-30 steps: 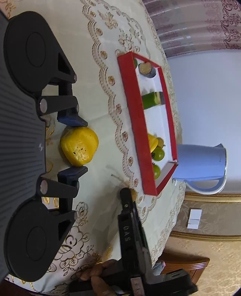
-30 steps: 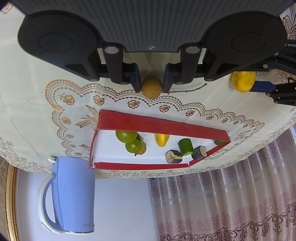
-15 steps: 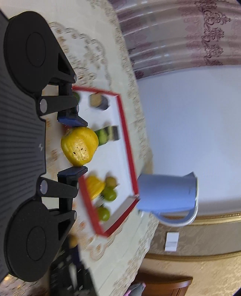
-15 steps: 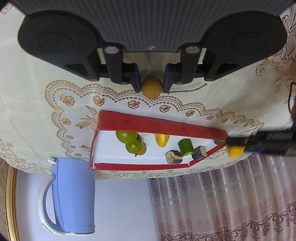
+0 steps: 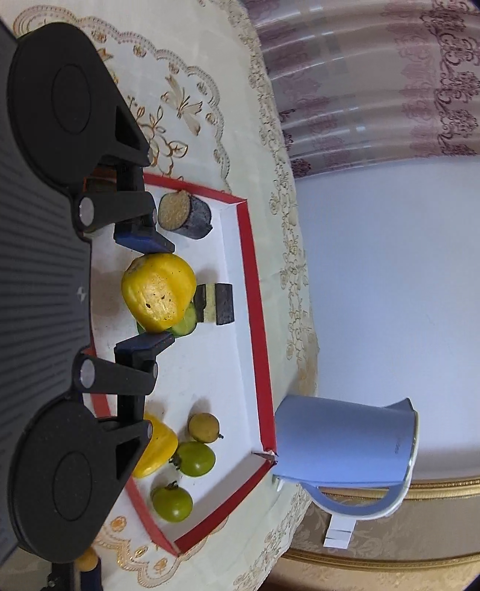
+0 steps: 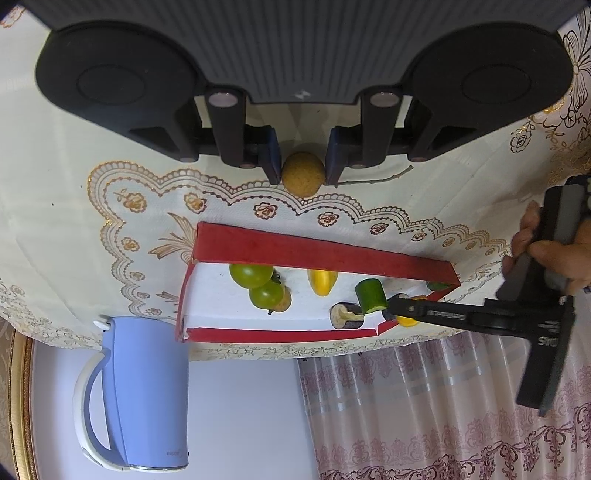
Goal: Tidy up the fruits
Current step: 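Lift the yellow fruit with the left tool and carry it over the tray, then lower the yellow fruit into the tray and open the left tool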
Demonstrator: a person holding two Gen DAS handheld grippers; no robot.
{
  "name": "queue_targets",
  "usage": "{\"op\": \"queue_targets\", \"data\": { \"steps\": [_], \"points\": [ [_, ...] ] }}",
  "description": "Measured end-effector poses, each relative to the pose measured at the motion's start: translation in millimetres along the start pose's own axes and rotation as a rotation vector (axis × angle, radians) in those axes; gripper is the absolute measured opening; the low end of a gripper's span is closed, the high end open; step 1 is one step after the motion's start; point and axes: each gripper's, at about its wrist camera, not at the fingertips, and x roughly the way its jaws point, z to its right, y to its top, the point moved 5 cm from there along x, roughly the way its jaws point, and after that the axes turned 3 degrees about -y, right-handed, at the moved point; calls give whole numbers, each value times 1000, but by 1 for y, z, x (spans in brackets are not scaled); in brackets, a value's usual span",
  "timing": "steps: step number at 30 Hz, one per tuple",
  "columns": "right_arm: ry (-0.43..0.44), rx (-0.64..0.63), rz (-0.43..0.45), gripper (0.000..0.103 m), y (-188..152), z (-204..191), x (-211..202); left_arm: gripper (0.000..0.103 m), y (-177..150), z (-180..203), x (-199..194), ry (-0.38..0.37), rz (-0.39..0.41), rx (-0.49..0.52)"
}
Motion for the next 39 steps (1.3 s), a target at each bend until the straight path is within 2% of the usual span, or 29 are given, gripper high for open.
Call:
{"op": "queue_targets", "data": {
  "steps": [9, 21, 29, 32, 39],
  "points": [
    [-2, -4, -3, 24, 0, 0, 1, 44, -9, -7, 23, -23, -33, -44],
    [-1, -2, -3, 24, 0, 0, 0, 44, -12, -10, 28, -64, -21, -90],
    [-9, -13, -4, 24, 0, -1, 1, 44, -4, -11, 10, -75, 57, -83],
    [-11, -16, -4, 24, 0, -2, 1, 44, -8, -10, 16, -80, 24, -81],
    [-14, -20, -4, 24, 0, -3, 1, 44, -11, -11, 22, -90, 2, -87]
  ]
}}
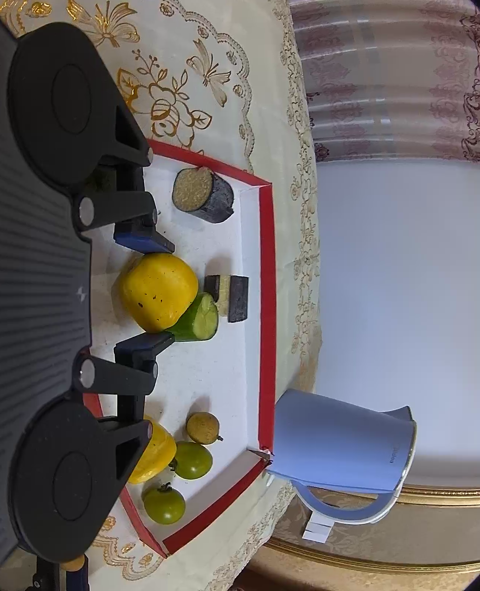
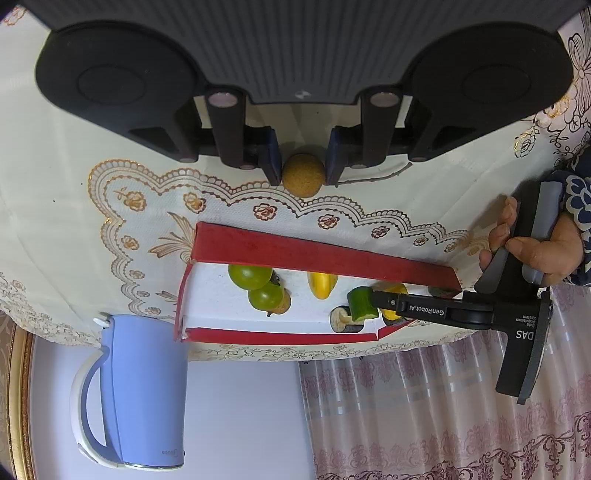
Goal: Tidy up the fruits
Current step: 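Lower the yellow fruit into the tray and open the left tool, then carry the held longan with the right tool into the tray and release it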
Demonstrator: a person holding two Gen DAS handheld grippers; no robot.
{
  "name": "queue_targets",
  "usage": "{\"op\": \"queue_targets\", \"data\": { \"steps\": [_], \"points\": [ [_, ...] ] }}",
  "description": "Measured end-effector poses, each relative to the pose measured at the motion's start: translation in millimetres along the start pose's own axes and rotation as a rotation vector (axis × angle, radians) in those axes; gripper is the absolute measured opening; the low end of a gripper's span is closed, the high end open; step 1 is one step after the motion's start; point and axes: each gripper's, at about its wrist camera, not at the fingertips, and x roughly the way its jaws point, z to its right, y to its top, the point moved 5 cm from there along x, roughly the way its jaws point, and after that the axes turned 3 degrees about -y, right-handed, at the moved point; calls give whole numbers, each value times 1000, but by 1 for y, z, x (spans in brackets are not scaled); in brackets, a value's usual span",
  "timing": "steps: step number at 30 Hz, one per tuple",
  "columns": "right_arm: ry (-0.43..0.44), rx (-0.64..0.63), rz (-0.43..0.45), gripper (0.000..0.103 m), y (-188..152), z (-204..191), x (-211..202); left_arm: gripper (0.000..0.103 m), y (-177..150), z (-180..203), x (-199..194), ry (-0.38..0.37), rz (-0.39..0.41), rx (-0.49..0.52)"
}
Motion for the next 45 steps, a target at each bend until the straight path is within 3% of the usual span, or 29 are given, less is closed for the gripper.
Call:
{"op": "queue_targets", "data": {
  "steps": [23, 29, 31, 38, 45],
  "points": [
    [-41, -50, -10, 24, -1, -5, 2, 45, -3, 4, 5, 16, -16, 33],
    [-54, -59, -17, 24, -2, -9, 1, 61, -5, 8, 6, 3, -25, 49],
    [-56, -56, -19, 24, -2, -9, -1, 71, -5, 5, 6, 3, -30, 32],
    [-76, -56, -10, 24, 2, -9, -6, 73, -2, 1, -1, -16, -9, -4],
    [-103, -84, 49, 24, 38, -8, -18, 76, 3, -4, -8, -24, 23, -35]
  ]
}}
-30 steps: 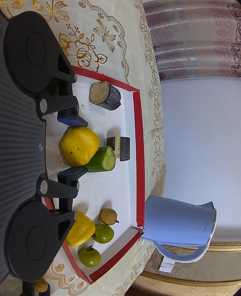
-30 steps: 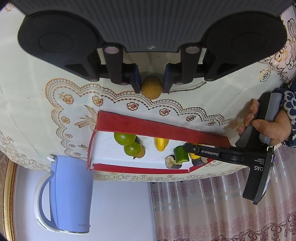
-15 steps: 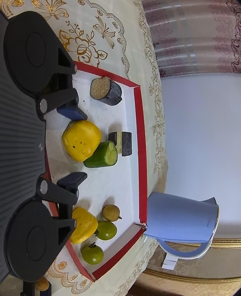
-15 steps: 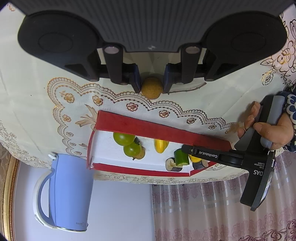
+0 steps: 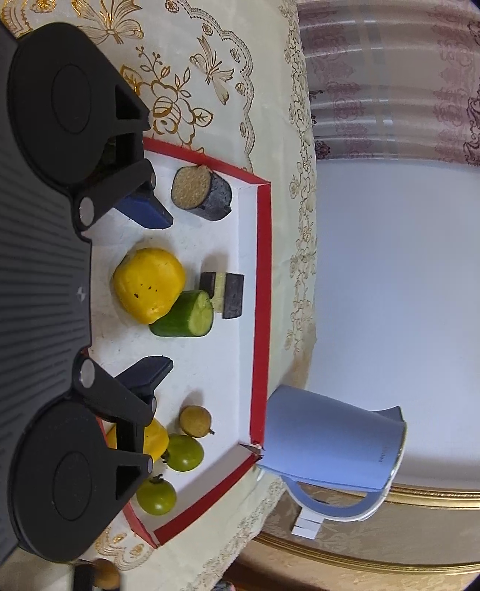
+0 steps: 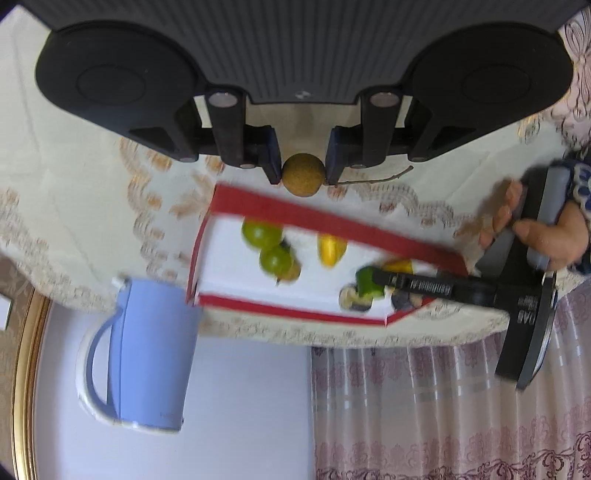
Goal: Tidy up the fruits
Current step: 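Carry the held longan with the right tool into the tray and release it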
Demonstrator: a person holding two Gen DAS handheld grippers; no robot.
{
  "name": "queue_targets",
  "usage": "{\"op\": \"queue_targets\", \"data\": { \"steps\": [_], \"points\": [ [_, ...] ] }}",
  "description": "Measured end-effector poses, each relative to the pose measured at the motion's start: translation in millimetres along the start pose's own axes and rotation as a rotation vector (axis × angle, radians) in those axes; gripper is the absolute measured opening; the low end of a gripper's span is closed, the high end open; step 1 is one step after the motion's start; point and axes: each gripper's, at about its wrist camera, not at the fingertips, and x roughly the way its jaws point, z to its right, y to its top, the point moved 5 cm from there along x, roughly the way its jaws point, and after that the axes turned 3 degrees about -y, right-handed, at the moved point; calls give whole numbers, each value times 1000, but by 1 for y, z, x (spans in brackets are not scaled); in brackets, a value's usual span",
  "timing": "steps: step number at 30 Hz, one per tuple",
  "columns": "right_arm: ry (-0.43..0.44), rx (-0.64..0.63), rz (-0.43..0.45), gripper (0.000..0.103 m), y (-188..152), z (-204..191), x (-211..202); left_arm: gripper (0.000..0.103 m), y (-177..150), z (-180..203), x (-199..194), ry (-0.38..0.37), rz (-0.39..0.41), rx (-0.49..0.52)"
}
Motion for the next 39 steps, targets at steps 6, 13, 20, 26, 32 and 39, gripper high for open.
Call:
{"op": "queue_targets", "data": {
  "steps": [6, 13, 20, 26, 32, 39],
  "points": [
    [-31, -36, 59, 24, 54, 8, 17, 76, 3, -3, -2, -4, 9, -21],
    [-105, -2, 44, 24, 89, 35, 72, 76, 2, -3, -3, -10, 9, -25],
    [-139, 51, -19, 24, 73, 48, 116, 76, 2, -3, -2, -14, 3, -27],
    [-153, 68, -33, 24, 58, 46, 128, 77, 2, -2, -1, -16, -1, -25],
    [-166, 97, -50, 24, 49, 49, 135, 77, 2, -2, 0, -13, -2, -21],
    [-173, 132, -40, 24, 43, 44, 140, 77, 1, -1, 0, -10, -4, -16]
  ]
}}
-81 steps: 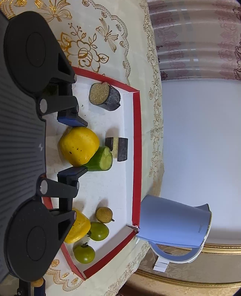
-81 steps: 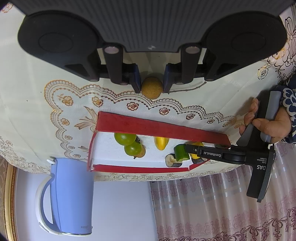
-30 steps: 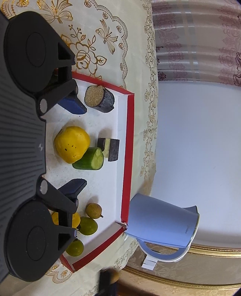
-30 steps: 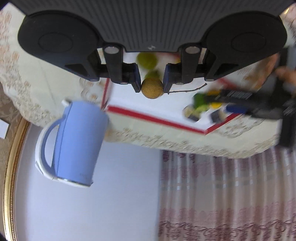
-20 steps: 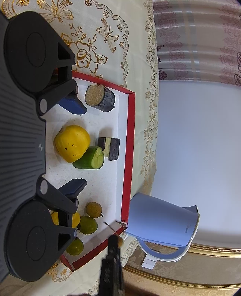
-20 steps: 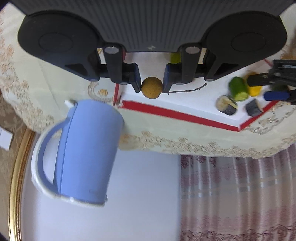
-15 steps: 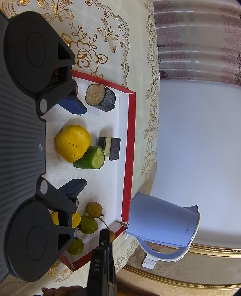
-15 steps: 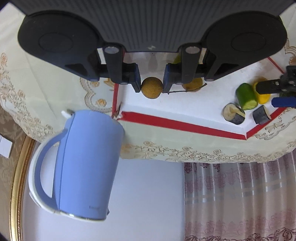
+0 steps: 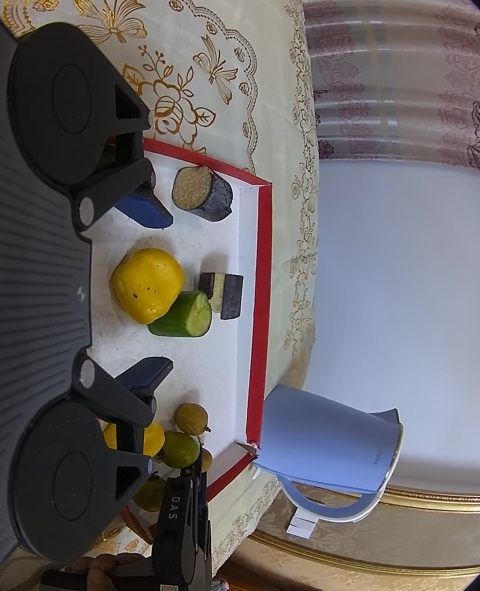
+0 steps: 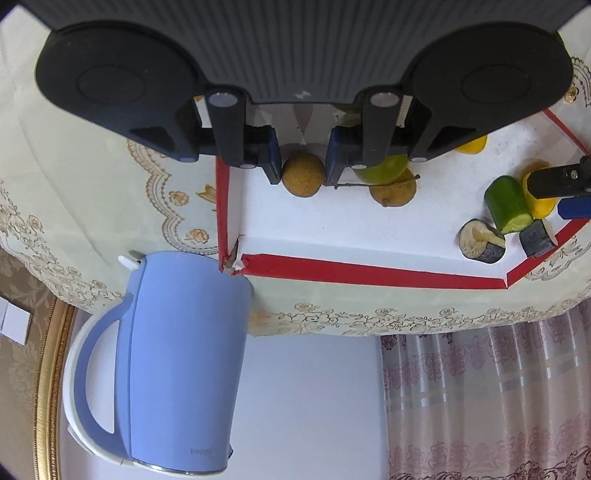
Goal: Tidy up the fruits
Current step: 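Carry the held longan with the right tool into the tray and release it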
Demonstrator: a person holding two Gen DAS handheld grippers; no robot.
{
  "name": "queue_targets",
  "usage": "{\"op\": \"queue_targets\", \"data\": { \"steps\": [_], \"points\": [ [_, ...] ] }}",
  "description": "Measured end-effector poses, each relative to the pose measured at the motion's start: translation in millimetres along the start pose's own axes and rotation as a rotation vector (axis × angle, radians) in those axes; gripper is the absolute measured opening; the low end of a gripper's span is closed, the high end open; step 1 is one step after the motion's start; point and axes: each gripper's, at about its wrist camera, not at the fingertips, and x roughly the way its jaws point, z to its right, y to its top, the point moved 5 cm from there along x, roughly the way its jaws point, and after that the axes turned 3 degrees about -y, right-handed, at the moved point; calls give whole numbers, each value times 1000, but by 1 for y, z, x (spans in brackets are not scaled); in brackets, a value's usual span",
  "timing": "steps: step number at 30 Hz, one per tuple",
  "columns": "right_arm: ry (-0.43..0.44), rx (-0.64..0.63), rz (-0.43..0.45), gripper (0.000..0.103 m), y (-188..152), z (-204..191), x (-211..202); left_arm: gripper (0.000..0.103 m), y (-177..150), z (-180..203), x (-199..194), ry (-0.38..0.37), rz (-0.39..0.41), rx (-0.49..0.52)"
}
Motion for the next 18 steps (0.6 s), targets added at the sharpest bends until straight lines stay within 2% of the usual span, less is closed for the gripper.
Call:
{"op": "queue_targets", "data": {
  "steps": [18],
  "points": [
    [-30, -6, 22, 26, -5, -9, -1, 77, -2, 2, 4, 17, -10, 16]
  ]
}}
